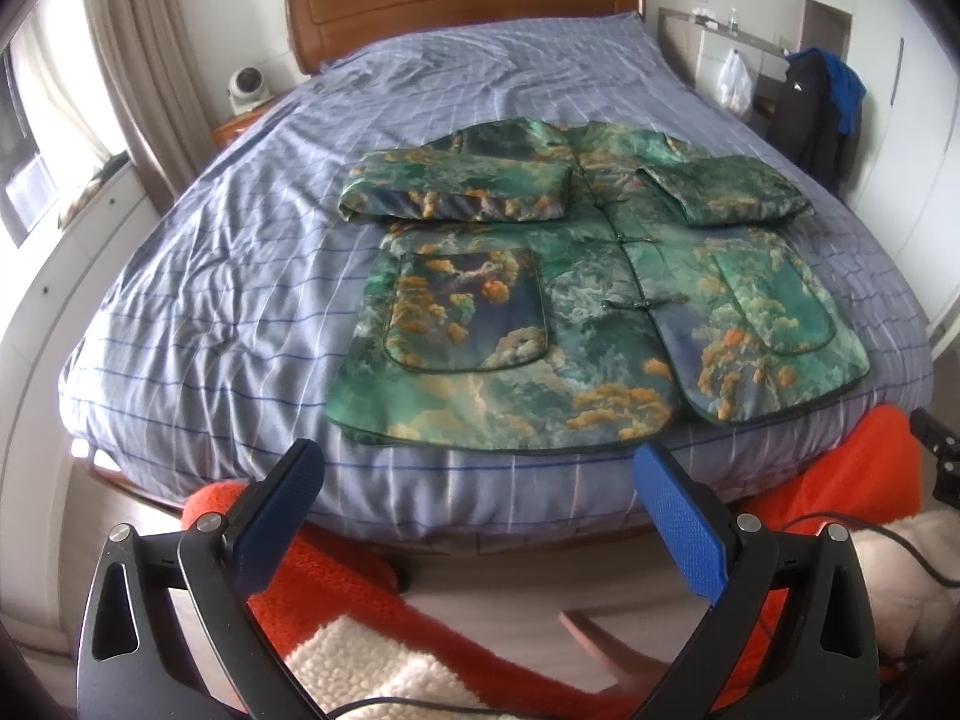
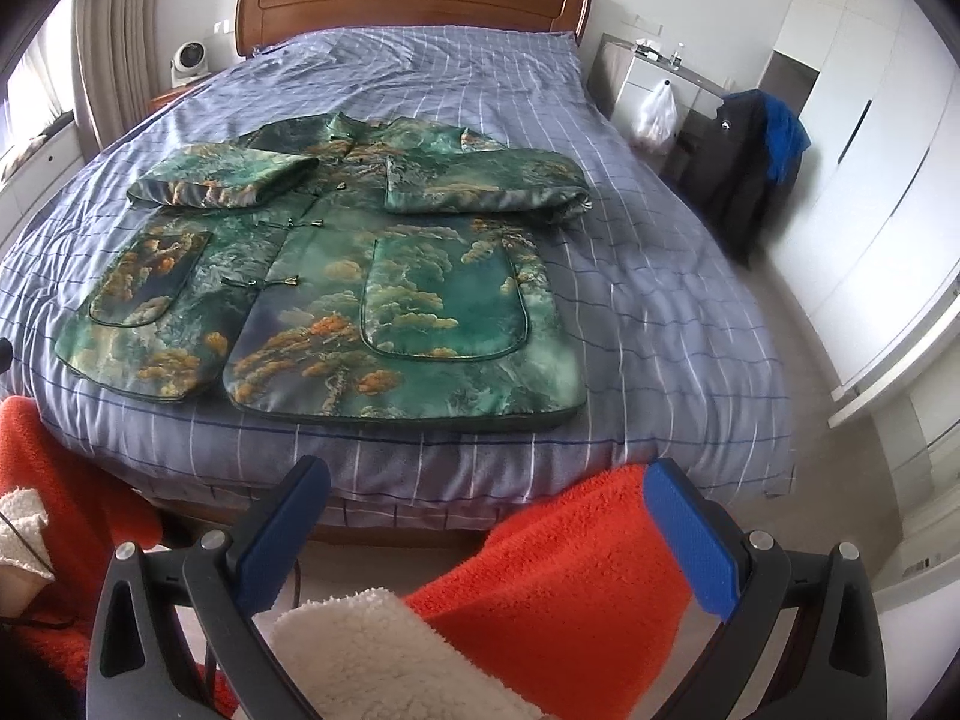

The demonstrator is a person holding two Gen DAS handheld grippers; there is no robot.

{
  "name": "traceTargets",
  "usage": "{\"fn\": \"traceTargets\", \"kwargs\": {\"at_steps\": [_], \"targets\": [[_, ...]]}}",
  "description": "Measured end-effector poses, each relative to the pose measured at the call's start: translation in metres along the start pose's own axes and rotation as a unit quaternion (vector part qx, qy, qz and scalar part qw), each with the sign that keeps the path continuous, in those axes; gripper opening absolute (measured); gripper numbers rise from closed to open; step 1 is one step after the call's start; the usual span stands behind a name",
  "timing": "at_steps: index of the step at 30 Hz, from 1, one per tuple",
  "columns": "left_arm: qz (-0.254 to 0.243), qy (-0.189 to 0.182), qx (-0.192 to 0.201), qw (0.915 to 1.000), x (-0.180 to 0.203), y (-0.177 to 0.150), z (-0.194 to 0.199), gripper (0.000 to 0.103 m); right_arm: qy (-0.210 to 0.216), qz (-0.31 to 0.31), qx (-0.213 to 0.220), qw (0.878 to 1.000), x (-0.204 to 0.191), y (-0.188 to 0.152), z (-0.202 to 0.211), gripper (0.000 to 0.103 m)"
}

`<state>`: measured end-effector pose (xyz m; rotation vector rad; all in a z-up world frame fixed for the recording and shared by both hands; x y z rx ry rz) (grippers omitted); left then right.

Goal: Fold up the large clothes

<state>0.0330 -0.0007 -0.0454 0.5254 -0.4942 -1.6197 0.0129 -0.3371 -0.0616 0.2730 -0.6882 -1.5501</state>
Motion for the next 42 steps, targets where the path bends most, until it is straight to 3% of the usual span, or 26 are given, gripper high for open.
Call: {"fn": "traceTargets", "kwargs": {"at_steps": [14, 18, 21, 25, 29, 33, 36, 39, 42], "targets": [[0.006, -0.011, -0.004, 0.9999, -0.003, -0.002, -0.004, 0.103, -0.011, 0.003, -0.010, 1.000, -0.001, -0.001, -0.003, 0.103], [0.018, -0.013, -0.013, 0.9997, -0.010, 0.002, -0.016, 0.103, 0.028, 0.012, -0.008, 1.000, -0.009, -0.001, -0.005, 0.103], [0.014, -0.014, 0.010, 0.9998, -0.021, 0.017, -0.024, 0.103, 0.071, 0.057, 0.012, 0.996, -0.023, 0.009, -0.009, 0.103], [-0.048, -0.007, 0.054, 0.9974, -0.025, 0.054, -0.037, 0.103, 0.067, 0.117, 0.071, 0.988, -0.025, 0.049, -0.022, 0.103], [-0.145, -0.001, 0.061, 0.9876, -0.001, 0.100, -0.078, 0.103, 0.081, 0.153, 0.100, 0.980, -0.029, 0.106, -0.065, 0.103], [-0.203, 0.007, 0.048, 0.9779, 0.032, 0.146, -0.139, 0.103, 0.074, 0.199, 0.076, 0.974, -0.045, 0.149, -0.133, 0.102], [-0.214, 0.010, 0.021, 0.9765, 0.056, 0.169, -0.186, 0.103, 0.065, 0.237, 0.040, 0.968, -0.061, 0.173, -0.185, 0.102], [-0.214, 0.005, -0.007, 0.9768, 0.083, 0.186, -0.235, 0.103, 0.108, 0.225, 0.001, 0.968, -0.078, 0.192, -0.221, 0.102], [-0.213, 0.038, -0.038, 0.9755, 0.097, 0.194, -0.286, 0.103, 0.114, 0.210, -0.015, 0.971, -0.094, 0.204, -0.247, 0.102]]}}
Point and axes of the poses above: each gripper's, at about its wrist camera, not at the fingertips, and z roughly against the way its jaws point, x to its right, y to its top, the point moved 4 cm from there along -z, roughly the way its jaws point, and after that the axes turned 2 degrees about z, right-handed, at the moved point
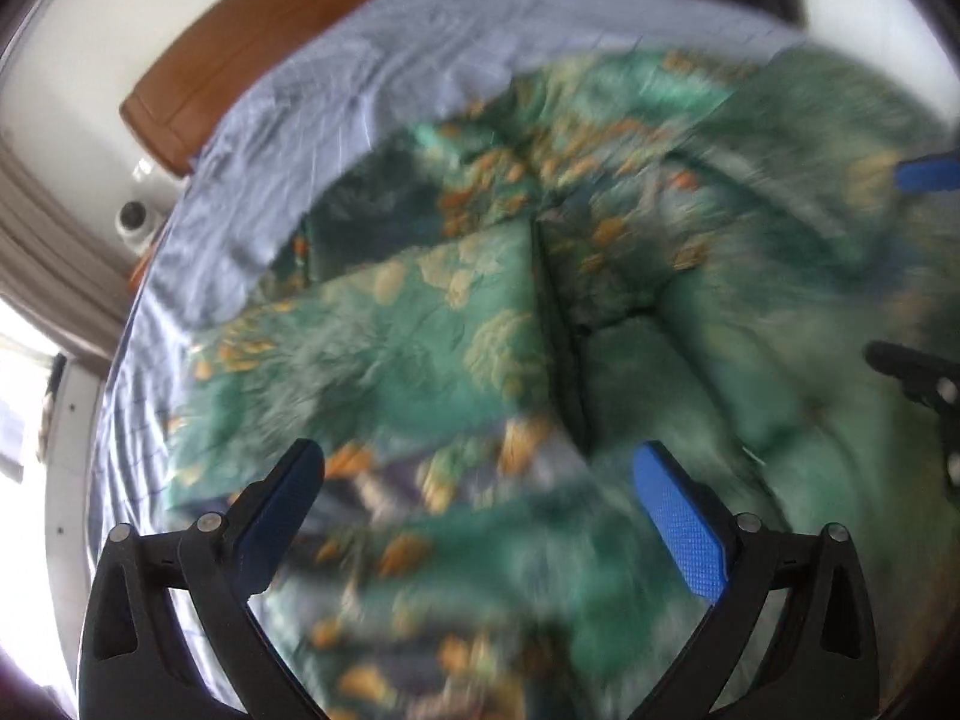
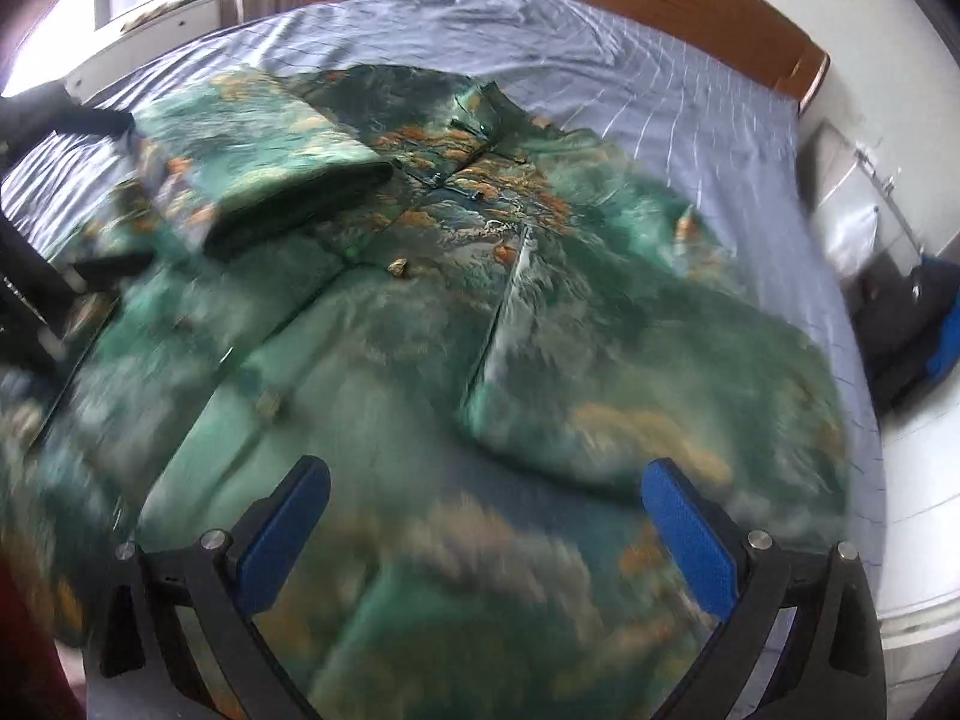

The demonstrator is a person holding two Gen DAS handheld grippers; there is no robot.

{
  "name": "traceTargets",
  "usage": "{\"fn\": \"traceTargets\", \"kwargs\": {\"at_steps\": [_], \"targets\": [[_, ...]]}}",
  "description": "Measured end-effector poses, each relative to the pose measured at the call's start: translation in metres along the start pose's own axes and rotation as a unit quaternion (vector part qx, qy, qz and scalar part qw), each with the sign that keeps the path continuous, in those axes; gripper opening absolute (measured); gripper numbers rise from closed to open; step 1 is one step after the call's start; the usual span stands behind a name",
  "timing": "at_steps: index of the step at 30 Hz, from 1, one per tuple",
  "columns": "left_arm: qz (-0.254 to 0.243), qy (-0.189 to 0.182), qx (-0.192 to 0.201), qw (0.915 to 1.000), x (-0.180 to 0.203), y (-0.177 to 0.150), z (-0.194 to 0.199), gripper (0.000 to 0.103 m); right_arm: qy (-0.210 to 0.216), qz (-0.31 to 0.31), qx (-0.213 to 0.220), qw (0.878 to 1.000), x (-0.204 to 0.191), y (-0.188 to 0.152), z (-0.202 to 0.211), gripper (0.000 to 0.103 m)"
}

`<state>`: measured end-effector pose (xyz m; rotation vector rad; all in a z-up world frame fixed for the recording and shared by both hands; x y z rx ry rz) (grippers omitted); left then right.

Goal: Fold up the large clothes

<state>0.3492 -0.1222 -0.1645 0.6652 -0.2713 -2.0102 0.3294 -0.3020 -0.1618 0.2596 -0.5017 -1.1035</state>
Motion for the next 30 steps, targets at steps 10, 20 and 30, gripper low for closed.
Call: {"fn": "traceTargets", "kwargs": {"at_steps": [10, 20, 30], "targets": [[0.089, -0.026, -0.001, 0.9957, -0.066, -0.001, -0.013, 0.021, -0.049, -0.053, 0.013, 0.997, 0.047, 0.012, -0.020, 0.020], [0.323, 0.053, 0.075, 0.9419, -0.323, -0.057, 0.079, 0.019, -0.178, -0.213, 0.103, 0.955, 0.240, -0.056, 0.134, 0.007], [0.506, 0.144, -0.047, 0.8488, -0.455, -0.209, 0.007, 0.018, -0.246, -0.388, 0.025, 0.888, 0.358, -0.186, 0.135, 0.000]]}}
Point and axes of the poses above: each gripper's, at about its wrist camera, not at the fingertips, and z roughly against the way its jaws point, x to its right, y to its top, the point moved 4 cm from there along -z, roughly the way its jaws point, and after that the axes turned 2 degrees about z, right-handed, at the moved point
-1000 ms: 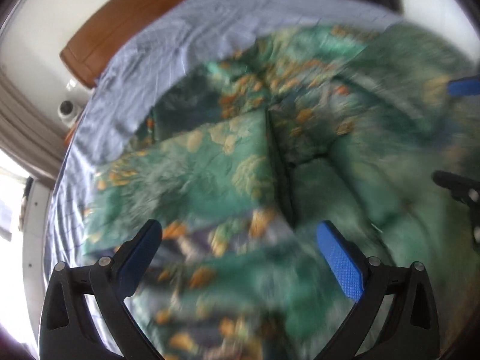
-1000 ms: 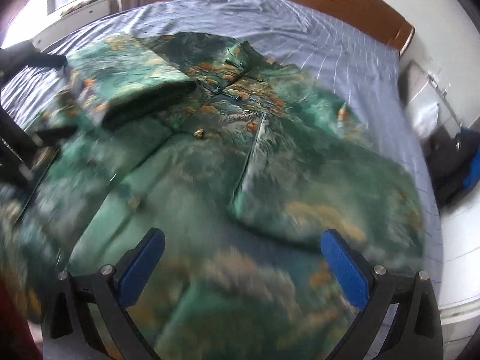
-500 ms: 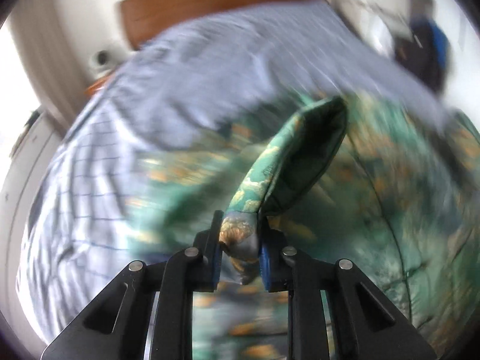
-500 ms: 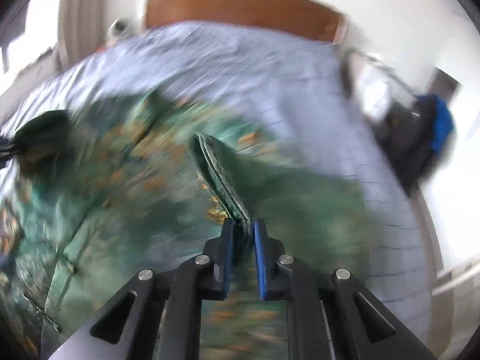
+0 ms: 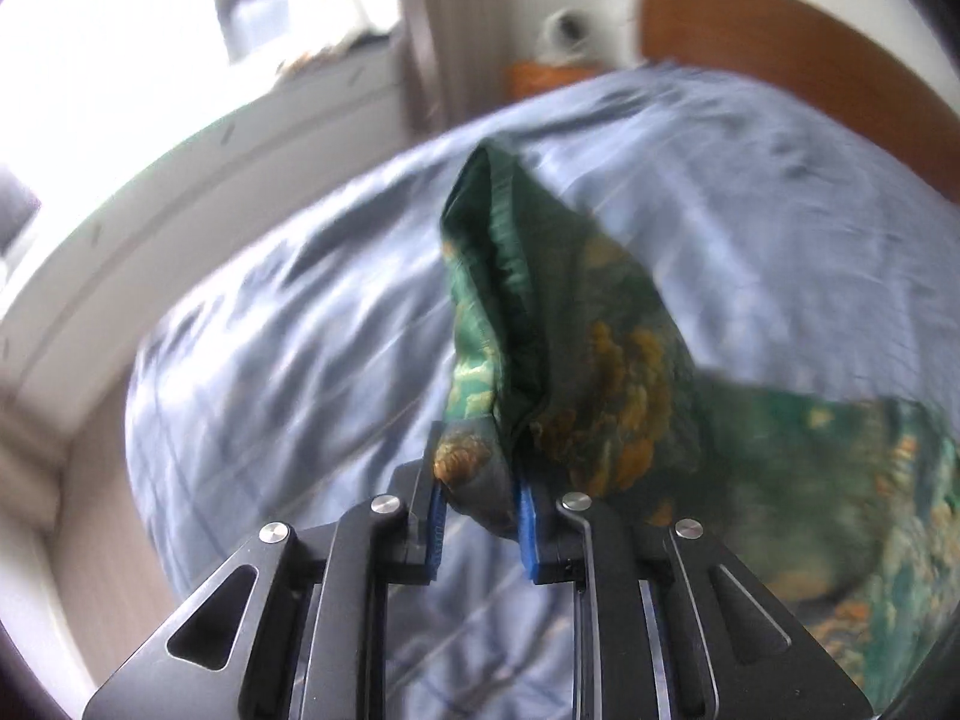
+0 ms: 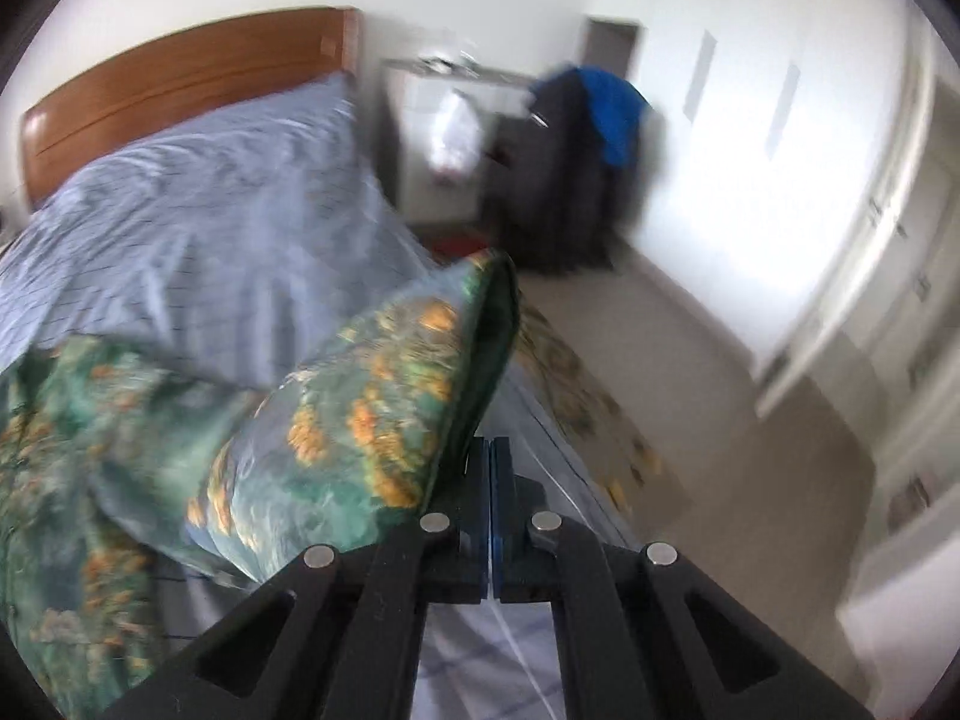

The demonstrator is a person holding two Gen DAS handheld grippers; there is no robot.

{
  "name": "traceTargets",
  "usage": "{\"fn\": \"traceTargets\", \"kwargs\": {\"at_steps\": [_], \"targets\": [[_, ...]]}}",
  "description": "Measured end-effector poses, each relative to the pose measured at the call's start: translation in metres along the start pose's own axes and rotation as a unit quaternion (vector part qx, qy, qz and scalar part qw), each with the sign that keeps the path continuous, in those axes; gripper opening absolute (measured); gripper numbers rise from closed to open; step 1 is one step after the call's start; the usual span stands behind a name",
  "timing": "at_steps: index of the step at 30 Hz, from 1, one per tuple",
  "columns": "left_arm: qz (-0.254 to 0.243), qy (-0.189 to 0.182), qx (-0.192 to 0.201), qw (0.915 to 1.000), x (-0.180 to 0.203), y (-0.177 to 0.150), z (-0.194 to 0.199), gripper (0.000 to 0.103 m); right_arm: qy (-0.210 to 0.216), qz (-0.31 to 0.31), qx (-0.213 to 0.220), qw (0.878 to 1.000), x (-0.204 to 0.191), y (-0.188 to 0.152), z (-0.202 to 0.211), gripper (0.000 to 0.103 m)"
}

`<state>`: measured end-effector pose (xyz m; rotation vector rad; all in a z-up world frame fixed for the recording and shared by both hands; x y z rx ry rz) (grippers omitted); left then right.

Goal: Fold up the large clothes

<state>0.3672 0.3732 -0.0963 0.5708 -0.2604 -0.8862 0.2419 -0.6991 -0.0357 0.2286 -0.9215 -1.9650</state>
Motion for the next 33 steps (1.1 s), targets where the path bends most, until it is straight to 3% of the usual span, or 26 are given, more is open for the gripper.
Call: {"fn": "traceTargets", "kwargs": {"at_steps": [4, 10, 11, 13, 14, 15, 17, 19, 21, 24, 25, 26, 27, 28, 29, 30, 31, 33], "targets": [[0.031, 0.003, -0.057, 0.9979, -0.022, -0.033, -0.042, 0.018, 0.011, -0.074, -0.045, 0.996, 0.038, -0.024, -0.025, 0.001], [0.024, 0.012, -0.073, 0.9970, -0.007, -0.052, -0.072, 0.018, 0.062, -0.164, -0.100, 0.980, 0.075, -0.062, -0.046, 0.004], [0.024, 0.011, -0.074, 0.9969, -0.005, -0.053, -0.076, 0.018, 0.067, -0.176, -0.102, 0.977, 0.084, -0.067, -0.048, 0.013], [0.022, 0.010, -0.075, 0.9969, -0.005, -0.051, -0.077, 0.018, 0.069, -0.195, -0.102, 0.973, 0.097, -0.078, -0.049, 0.049], [0.020, 0.010, -0.074, 0.9970, -0.005, -0.051, -0.078, 0.018, 0.067, -0.202, -0.099, 0.972, 0.103, -0.082, -0.050, 0.074], [0.017, 0.012, -0.074, 0.9971, -0.004, -0.048, -0.078, 0.018, 0.064, -0.209, -0.089, 0.972, 0.107, -0.083, -0.047, 0.079], [0.014, 0.015, -0.073, 0.9971, -0.002, -0.051, -0.080, 0.018, 0.083, -0.225, -0.083, 0.967, 0.115, -0.090, -0.046, 0.079], [0.012, 0.018, -0.073, 0.9971, 0.003, -0.048, -0.082, 0.018, 0.141, -0.273, -0.104, 0.946, 0.114, -0.101, -0.055, 0.079], [0.011, 0.023, -0.072, 0.9971, 0.010, -0.044, -0.088, 0.018, 0.203, -0.334, -0.129, 0.912, 0.107, -0.118, -0.067, 0.079], [0.007, 0.030, -0.068, 0.9972, 0.001, -0.056, -0.077, 0.018, 0.253, -0.397, -0.172, 0.865, 0.086, -0.141, -0.092, 0.079], [0.006, 0.032, -0.068, 0.9972, 0.000, -0.056, -0.075, 0.018, 0.262, -0.410, -0.174, 0.856, 0.081, -0.143, -0.099, 0.079], [0.006, 0.031, -0.068, 0.9972, -0.001, -0.055, -0.074, 0.018, 0.273, -0.422, -0.167, 0.848, 0.076, -0.143, -0.104, 0.071], [0.009, 0.028, -0.069, 0.9972, -0.001, -0.054, -0.073, 0.018, 0.283, -0.427, -0.153, 0.845, 0.073, -0.139, -0.108, 0.044], [0.012, 0.025, -0.069, 0.9973, -0.006, -0.054, -0.068, 0.018, 0.282, -0.417, -0.143, 0.852, 0.069, -0.131, -0.110, 0.028], [0.016, 0.022, -0.068, 0.9973, -0.008, -0.052, -0.067, 0.018, 0.252, -0.387, -0.132, 0.877, 0.067, -0.119, -0.108, 0.013], [0.020, 0.019, -0.066, 0.9974, -0.010, -0.051, -0.065, 0.018, 0.224, -0.358, -0.118, 0.898, 0.067, -0.109, -0.104, 0.012], [0.024, 0.016, -0.065, 0.9975, -0.012, -0.049, -0.064, 0.018, 0.190, -0.308, -0.095, 0.928, 0.065, -0.092, -0.097, 0.011], [0.025, 0.017, -0.064, 0.9975, -0.014, -0.048, -0.066, 0.018, 0.141, -0.236, -0.074, 0.959, 0.060, -0.074, -0.092, 0.011]]}}
Point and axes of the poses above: each gripper's, at about its wrist camera, not at the fingertips, and z roughly against the way its jaws point, x to its right, y to its top, the point moved 4 cm from there along -z, roughly the way its jaws point, and after that the axes turned 2 degrees about z, right-handed, at the moved point
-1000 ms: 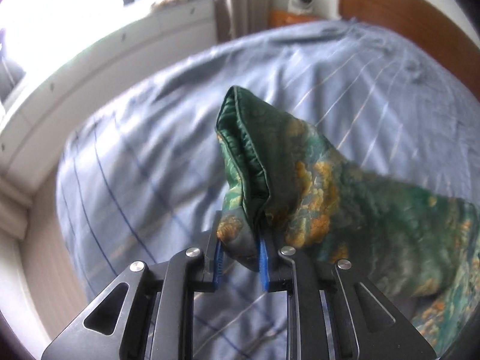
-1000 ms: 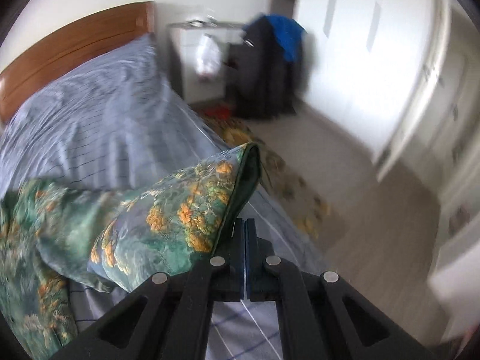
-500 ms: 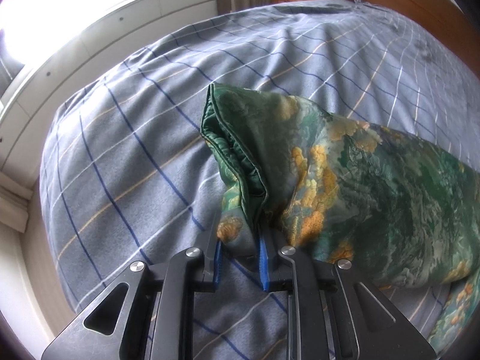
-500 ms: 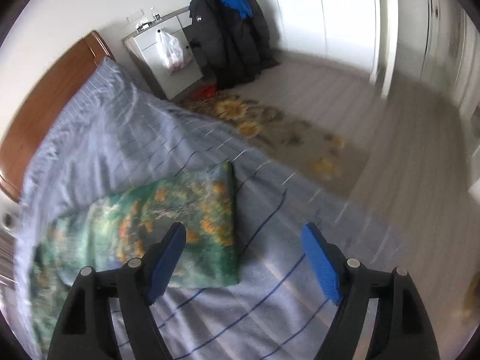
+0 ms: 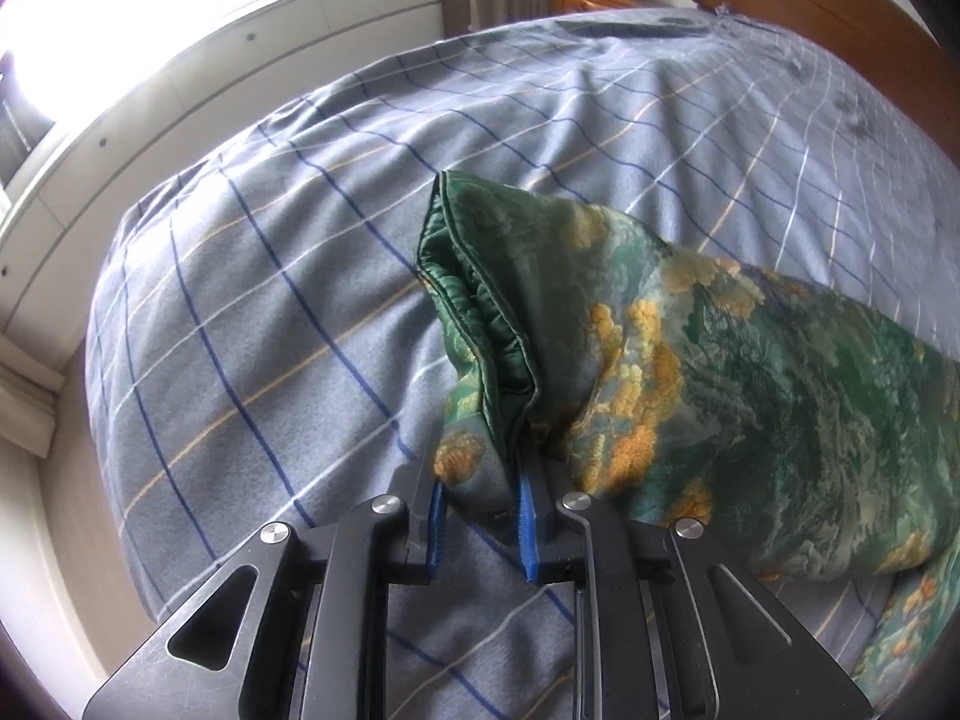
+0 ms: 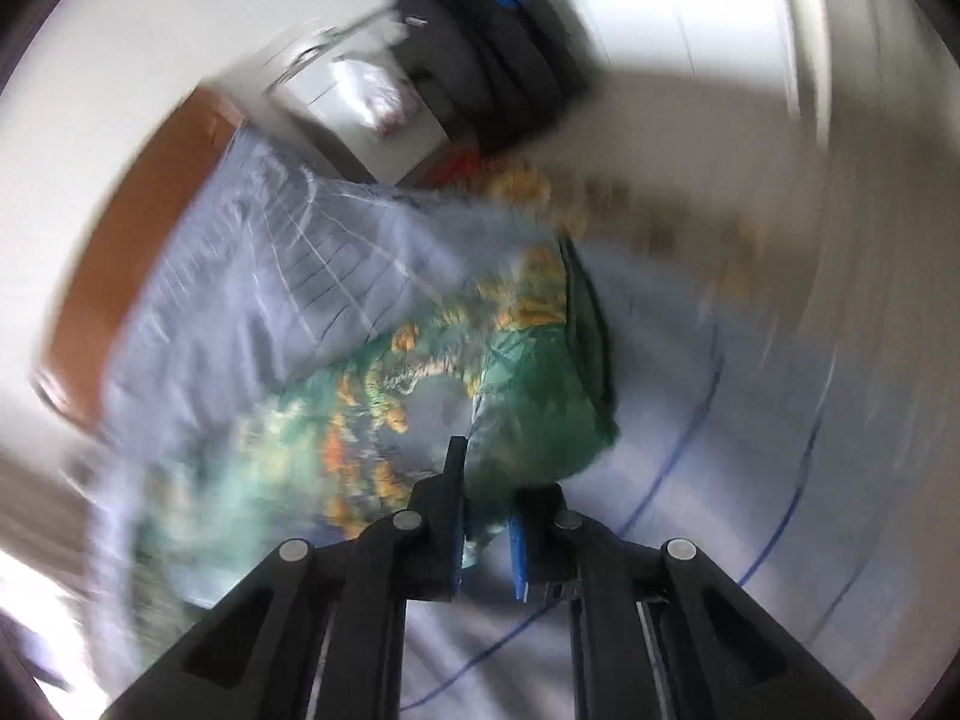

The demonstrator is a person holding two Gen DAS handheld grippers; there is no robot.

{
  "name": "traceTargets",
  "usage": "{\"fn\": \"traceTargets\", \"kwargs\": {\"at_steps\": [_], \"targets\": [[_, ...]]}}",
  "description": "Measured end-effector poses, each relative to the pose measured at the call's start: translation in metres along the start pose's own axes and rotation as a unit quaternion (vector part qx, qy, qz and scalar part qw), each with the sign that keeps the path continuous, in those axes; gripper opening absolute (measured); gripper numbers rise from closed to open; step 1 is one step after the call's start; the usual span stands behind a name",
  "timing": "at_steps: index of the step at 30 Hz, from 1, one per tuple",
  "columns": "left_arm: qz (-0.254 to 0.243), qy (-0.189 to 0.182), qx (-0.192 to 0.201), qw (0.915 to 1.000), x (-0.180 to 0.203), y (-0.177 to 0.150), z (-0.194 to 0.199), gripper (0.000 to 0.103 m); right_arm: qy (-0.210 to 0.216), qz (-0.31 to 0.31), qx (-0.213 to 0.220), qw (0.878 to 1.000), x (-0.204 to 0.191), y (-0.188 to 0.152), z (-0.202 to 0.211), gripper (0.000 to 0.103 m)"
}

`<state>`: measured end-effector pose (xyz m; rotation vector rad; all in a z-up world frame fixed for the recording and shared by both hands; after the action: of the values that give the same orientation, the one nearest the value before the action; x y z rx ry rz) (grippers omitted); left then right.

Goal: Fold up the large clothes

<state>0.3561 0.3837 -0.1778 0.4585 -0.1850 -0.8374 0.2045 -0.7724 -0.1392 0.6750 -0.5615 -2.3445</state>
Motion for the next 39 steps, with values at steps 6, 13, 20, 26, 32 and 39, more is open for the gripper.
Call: {"fn": "traceTargets", "kwargs": {"at_steps": [6, 13, 20, 26, 32, 39], "targets": [[-0.044, 0.046, 0.011, 0.9979, 0.011, -0.016, -0.014, 0.023, -0.096, 0.099, -0.033, 0.990, -0.014, -0.017, -0.038, 0.015], [-0.034, 0.017, 0.032, 0.9987, -0.021, -0.025, 0.031, 0.067, -0.039, 0.046, 0.001, 0.998, 0.017, -0.035, 0.005, 0.081], [-0.125, -0.245, -0.070, 0.9590, -0.001, -0.128, 0.099, 0.088, 0.104, 0.091, -0.064, 0.988, -0.023, -0.110, 0.067, 0.081], [-0.219, -0.304, -0.129, 0.9179, 0.053, -0.209, 0.099, 0.089, 0.209, 0.232, -0.186, 0.931, -0.111, -0.235, 0.067, 0.081], [-0.280, -0.329, -0.130, 0.8925, 0.067, -0.239, 0.111, 0.076, 0.211, 0.282, -0.216, 0.911, -0.130, -0.277, 0.050, 0.079], [-0.275, -0.342, -0.139, 0.8876, 0.067, -0.252, 0.125, 0.011, 0.200, 0.287, -0.214, 0.912, -0.124, -0.268, 0.060, 0.015]]}}
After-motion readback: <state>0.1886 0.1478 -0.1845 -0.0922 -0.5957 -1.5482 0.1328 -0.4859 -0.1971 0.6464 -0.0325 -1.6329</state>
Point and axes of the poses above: each gripper's, at about its wrist camera, not at the fingertips, and z roughly against the way its jaws point, x to its right, y to its top, the point moved 4 cm from there along -z, roughly the way its jaws point, and after that the axes turned 2 degrees about z, right-handed, at the moved point
